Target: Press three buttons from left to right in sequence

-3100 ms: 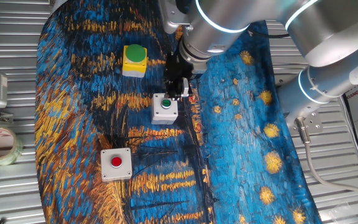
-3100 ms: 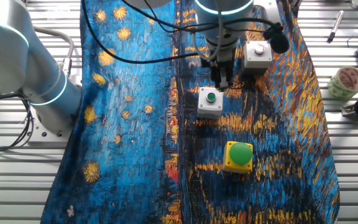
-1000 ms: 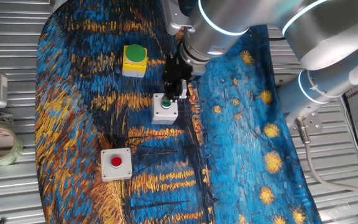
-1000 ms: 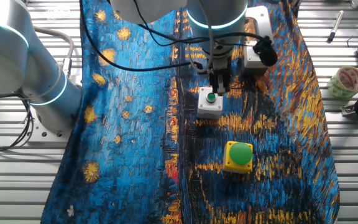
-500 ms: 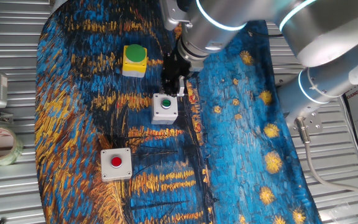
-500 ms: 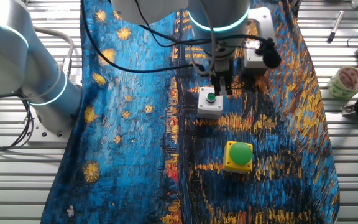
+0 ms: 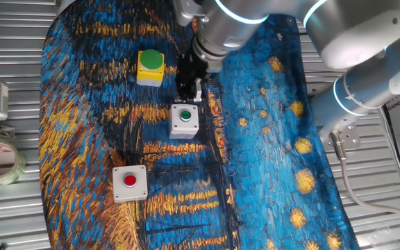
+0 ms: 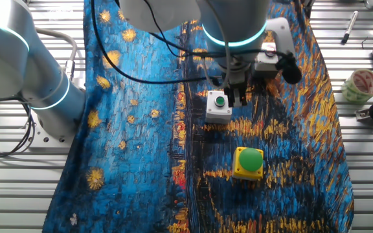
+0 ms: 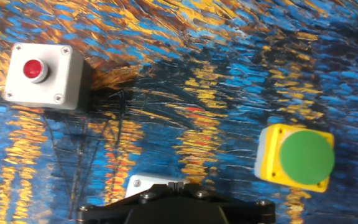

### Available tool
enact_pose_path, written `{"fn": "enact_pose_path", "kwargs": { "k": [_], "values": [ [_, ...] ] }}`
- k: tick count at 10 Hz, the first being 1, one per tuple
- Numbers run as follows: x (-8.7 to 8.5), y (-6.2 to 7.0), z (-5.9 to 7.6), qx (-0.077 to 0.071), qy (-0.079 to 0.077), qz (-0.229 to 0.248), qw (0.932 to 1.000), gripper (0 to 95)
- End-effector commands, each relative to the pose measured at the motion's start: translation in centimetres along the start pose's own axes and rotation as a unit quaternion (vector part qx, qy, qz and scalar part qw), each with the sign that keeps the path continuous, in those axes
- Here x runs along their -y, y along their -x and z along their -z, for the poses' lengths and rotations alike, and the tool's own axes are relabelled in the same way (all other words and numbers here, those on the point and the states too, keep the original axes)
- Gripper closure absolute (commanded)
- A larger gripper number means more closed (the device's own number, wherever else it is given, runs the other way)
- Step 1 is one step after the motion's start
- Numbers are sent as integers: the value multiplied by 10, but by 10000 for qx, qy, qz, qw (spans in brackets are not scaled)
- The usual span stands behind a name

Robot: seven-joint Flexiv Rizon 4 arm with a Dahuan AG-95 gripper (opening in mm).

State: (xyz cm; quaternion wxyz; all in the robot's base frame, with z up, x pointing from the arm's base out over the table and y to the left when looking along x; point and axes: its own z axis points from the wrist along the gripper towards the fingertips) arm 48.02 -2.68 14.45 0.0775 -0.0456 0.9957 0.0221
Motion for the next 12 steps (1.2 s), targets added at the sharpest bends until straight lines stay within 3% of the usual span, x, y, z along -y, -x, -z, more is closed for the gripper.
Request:
{"fn": "enact_pose_path", "kwargs": {
  "k": [1,3,5,8,12],
  "values": [
    [4,4,1,-64,-5,6,10000,950],
    [15,8,0,-57,-170,126,9998,950],
    [29,9,-1,17,-178,180,9997,950],
    [48,5,-4,26,-196,320,9993,950],
    [67,8,2,-17,-164,334,9993,950]
  ]
}}
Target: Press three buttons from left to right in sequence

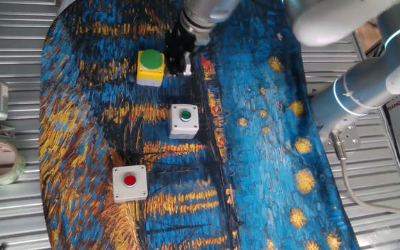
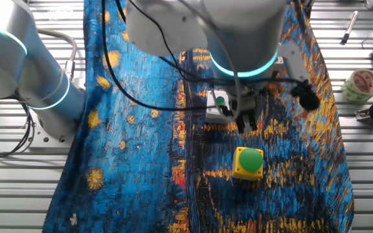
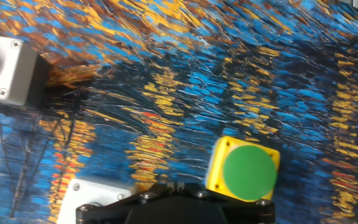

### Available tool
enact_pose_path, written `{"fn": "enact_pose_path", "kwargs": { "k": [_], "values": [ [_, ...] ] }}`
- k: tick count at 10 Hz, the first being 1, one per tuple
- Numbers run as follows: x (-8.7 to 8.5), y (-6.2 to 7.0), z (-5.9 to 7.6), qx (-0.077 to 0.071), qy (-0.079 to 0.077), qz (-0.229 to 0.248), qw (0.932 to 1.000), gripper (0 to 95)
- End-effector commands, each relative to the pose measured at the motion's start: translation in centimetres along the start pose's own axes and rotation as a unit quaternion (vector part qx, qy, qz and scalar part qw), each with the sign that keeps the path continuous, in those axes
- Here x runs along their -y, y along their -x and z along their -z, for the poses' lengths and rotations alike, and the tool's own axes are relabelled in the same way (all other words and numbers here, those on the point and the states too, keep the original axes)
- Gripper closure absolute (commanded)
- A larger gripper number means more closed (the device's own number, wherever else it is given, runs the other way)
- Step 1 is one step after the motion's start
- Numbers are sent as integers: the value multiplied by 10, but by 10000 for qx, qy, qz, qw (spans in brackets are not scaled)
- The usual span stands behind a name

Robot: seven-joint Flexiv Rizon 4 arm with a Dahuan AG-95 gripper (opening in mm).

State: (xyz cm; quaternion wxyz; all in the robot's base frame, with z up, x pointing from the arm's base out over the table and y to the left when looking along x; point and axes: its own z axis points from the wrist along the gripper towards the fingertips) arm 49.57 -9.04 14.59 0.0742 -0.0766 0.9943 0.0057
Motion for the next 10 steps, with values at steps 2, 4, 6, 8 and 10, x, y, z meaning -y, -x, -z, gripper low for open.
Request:
{"fn": "enact_pose_path", "kwargs": {
  "k": [2,4,6,8,10],
  "values": [
    [6,-2,-1,44,-20,-4,10000,950],
    [6,-2,-3,59,-29,-70,10000,950],
    [6,-2,-5,78,-111,-85,9999,950],
    [4,-9,-2,75,-160,-65,9998,950],
    [3,-12,-1,-1,-239,16,9997,950]
  ]
}}
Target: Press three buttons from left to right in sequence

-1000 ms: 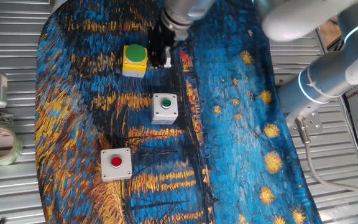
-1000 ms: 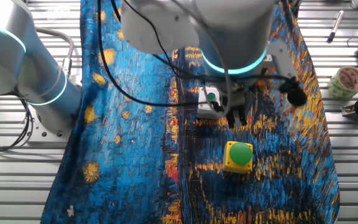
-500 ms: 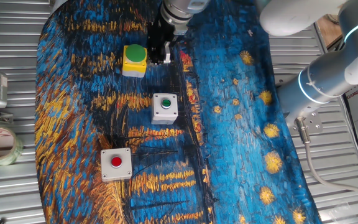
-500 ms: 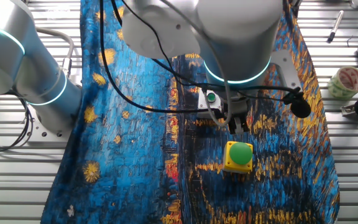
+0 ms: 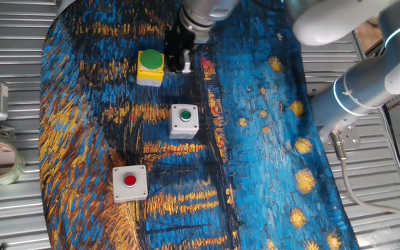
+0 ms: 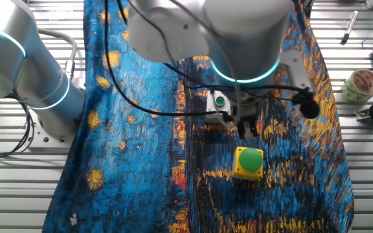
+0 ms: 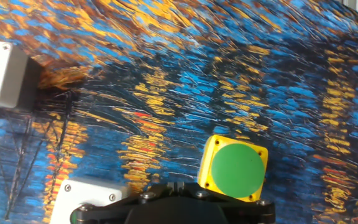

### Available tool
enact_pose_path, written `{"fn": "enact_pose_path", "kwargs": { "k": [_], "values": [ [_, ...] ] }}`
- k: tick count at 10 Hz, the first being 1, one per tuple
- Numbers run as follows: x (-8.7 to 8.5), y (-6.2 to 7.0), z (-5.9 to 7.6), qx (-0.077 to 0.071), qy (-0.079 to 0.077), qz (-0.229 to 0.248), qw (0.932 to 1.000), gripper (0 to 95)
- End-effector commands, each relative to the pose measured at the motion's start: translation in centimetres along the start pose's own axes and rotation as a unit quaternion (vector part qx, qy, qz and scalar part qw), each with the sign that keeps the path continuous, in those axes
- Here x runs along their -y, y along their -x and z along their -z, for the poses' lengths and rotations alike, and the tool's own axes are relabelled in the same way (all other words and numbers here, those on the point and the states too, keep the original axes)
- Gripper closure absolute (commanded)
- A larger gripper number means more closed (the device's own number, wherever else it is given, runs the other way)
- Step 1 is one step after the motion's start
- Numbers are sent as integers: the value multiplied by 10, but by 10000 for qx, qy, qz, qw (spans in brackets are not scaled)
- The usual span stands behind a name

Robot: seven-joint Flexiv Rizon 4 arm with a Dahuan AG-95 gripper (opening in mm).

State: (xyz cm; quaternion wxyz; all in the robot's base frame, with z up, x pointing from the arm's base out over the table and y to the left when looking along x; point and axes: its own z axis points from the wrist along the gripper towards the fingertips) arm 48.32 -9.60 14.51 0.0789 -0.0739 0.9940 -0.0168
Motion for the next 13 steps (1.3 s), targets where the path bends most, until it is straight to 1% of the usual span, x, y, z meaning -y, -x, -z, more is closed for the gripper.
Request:
{"fn": "enact_pose_path", "kwargs": {
  "k": [1,7,9,10,13],
  "values": [
    [-1,-1,-2,-26,-12,25,10000,950],
    [-1,-1,-2,14,45,42,10000,950],
    [-1,-1,-2,6,108,53,9999,950],
    [-1,-1,-2,31,146,92,9998,950],
    [-1,-1,-2,25,188,196,9996,950]
  ]
}}
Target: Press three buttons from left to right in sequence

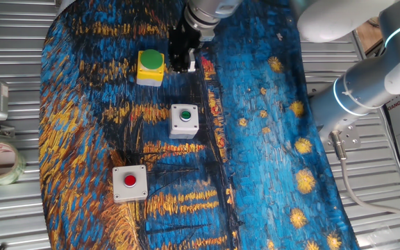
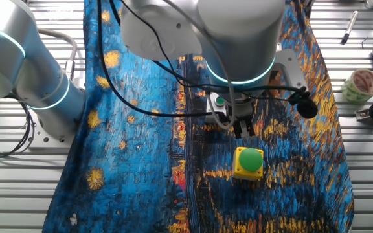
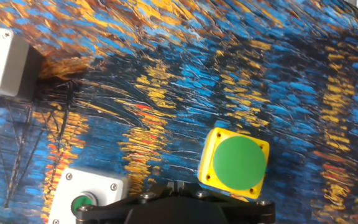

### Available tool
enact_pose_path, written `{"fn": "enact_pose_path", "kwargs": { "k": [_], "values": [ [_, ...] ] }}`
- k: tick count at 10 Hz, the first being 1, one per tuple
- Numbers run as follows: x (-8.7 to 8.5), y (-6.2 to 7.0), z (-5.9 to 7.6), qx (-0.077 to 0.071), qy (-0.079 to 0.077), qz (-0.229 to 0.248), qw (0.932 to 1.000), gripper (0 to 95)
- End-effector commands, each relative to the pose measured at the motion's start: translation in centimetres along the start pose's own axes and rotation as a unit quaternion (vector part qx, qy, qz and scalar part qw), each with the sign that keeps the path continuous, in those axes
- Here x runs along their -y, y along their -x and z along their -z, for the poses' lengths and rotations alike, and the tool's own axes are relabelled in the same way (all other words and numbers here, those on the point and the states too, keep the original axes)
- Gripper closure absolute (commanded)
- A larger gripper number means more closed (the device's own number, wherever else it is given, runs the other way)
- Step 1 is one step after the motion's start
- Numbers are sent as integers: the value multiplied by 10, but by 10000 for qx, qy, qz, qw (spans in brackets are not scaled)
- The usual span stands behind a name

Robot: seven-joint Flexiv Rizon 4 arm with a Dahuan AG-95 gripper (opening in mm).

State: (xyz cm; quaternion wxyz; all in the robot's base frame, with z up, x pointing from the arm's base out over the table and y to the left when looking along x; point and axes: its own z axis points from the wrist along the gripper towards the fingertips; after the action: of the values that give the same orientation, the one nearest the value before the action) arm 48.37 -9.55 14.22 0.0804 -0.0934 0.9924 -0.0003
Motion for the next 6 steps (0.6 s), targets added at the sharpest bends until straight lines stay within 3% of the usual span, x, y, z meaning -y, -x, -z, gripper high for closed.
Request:
{"fn": "enact_pose_path", "kwargs": {
  "k": [1,6],
  "values": [
    [0,-1,1,-4,9,32,10000,950],
    [0,-1,1,-40,-44,-655,9978,950]
  ]
}}
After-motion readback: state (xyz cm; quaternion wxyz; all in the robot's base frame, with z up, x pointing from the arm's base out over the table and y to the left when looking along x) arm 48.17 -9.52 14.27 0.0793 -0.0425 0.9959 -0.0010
